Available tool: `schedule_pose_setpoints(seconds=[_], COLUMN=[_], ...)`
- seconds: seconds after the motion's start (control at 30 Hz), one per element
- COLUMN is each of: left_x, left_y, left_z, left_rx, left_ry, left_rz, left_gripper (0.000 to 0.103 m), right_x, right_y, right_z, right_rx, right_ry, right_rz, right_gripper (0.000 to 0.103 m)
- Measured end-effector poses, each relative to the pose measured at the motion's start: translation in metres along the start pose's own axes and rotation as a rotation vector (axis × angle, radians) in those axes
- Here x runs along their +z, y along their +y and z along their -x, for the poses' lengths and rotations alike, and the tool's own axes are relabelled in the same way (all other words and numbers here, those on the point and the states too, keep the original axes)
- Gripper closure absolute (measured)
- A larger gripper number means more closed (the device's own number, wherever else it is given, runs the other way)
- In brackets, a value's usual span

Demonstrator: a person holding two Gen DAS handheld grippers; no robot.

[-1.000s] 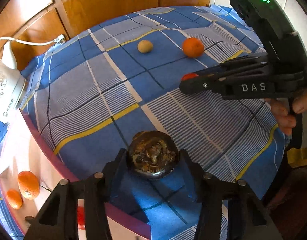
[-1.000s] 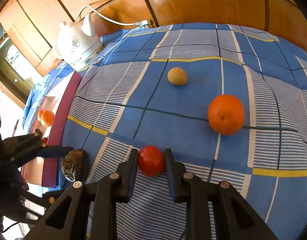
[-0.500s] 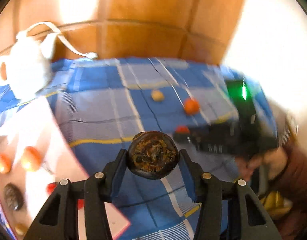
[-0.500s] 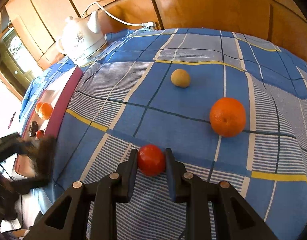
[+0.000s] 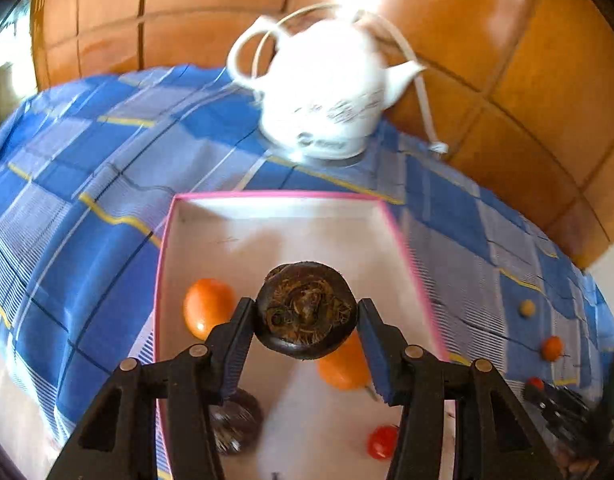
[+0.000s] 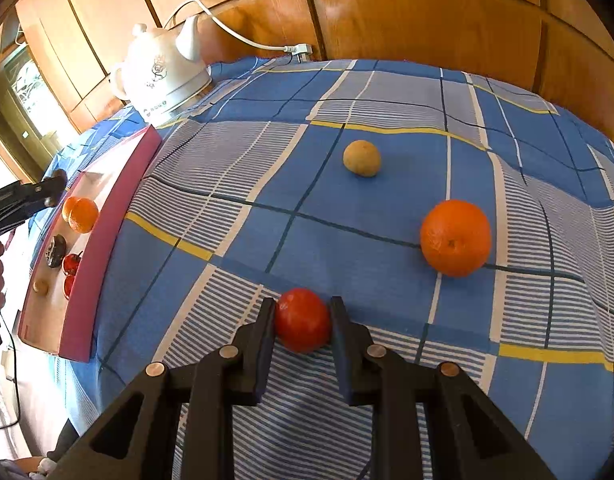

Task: Organize fruits
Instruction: 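Carry the brown fruit into the tray and open the left tool while the right tool holds the tomato, then lift the left tool from the tray while the right tool holds the tomato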

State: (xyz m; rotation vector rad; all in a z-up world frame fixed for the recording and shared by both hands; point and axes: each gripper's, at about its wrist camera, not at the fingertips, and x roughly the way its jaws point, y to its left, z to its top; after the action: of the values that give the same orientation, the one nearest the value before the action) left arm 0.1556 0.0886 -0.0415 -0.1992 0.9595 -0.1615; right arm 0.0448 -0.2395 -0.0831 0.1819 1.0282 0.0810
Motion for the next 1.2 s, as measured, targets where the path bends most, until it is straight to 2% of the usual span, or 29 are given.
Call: schedule_pose_setpoints(seconds=[0.13, 0.33, 0.47, 0.63, 0.8, 0.93, 1.07, 1.2], left_x=[-0.003, -0.005, -0.011, -0.029, -0.043, -0.051, -0.06, -0.068], left_y=[0.006, -0.002, -0.008, -0.014, -0.023, -0.035, -0.042, -0.045], left_z=[-0.013, -0.002, 0.014, 0.039, 0.061, 0.078, 0.091, 0.1], left_rx=[0.018, 0.039, 0.114, 0.165, 0.181, 0.195, 0.23, 0.257], left_ry=[0.023, -0.04, -0.082, -0.132, -0.18, -0.224, -0.263, -0.287], left_rz=[0.024, 0.028, 0.028, 0.027, 0.018, -0.016, -0.029, -0.032], left_gripper=[0.051, 0.049, 0.047, 0.039, 0.022, 0.013, 0.0, 0.0], right_x=[0.0, 0.0, -0.001, -0.002, -0.002, -0.003, -0.003, -0.004], right_y=[0.001, 0.001, 0.002, 0.001, 0.002, 0.002, 0.003, 0.004], right_z=[0.0, -0.001, -0.001, 0.0, 0.001, 0.001, 0.001, 0.001], right_rx=[-0.006, -0.01, -0.012, -0.009, -0.017, -0.018, -0.023, -0.03], right_ry=[0.003, 0.004, -0.003, -0.007, -0.011, -0.014, -0.018, -0.023], right_rz=[-0.001, 0.0, -0.002, -0.006, -0.006, -0.007, -0.007, -0.003], right_gripper=[0.077, 0.077, 0.077, 0.077, 0.077, 0.077, 0.077, 0.077])
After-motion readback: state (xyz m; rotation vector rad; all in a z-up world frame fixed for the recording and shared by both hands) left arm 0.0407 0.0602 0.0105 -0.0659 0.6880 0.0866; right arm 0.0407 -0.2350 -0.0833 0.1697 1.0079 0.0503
